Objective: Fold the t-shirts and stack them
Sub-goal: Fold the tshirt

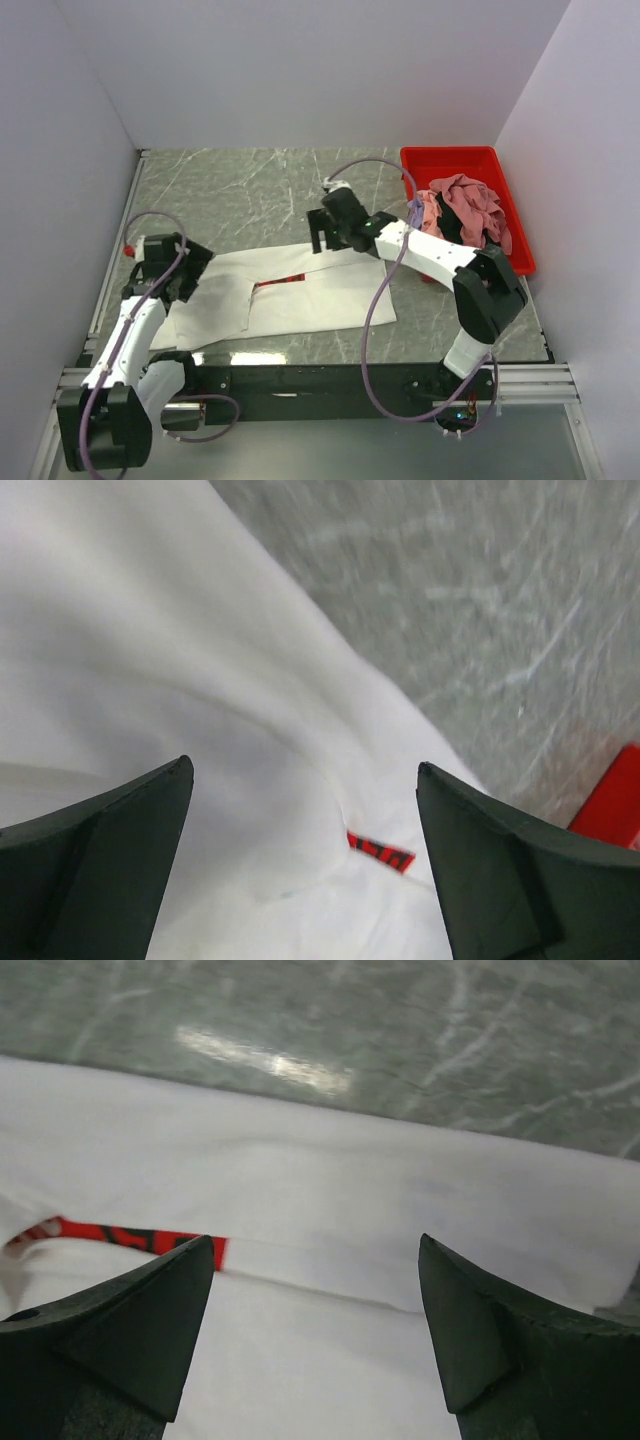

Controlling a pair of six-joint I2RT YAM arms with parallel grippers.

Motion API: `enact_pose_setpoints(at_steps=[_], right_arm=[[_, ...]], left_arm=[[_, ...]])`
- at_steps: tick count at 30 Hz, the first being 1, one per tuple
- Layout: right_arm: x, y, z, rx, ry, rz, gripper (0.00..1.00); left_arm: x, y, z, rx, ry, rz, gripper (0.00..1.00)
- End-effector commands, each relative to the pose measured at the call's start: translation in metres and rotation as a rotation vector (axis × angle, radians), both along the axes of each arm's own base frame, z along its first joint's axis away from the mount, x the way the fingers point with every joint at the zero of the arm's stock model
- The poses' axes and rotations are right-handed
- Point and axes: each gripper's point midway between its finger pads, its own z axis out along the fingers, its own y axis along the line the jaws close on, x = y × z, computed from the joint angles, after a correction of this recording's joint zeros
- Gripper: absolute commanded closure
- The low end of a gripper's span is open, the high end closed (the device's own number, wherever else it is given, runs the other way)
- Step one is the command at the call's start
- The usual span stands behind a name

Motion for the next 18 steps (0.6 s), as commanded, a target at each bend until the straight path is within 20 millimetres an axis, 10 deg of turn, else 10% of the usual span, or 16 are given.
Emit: enact_pose_setpoints(at_steps=[1, 9, 18], right_arm=[[0.009, -0.015, -0.015, 0.064, 0.081, -0.039, 0.11], [0.014, -0.033, -0.071, 0.097, 0.256, -0.110, 0.11], [-0.041, -0.043, -0.093, 0.156, 0.379, -0.071, 0.11]], left_arm=[[-0.001, -0.024, -0.016, -0.038, 0.045, -0.036, 0.00], [-0.003, -0.041, -0.057, -0.046, 0.138, -0.080, 0.01], [0.045, -0.047, -0.074, -0.030, 0.198, -0.121, 0.00]])
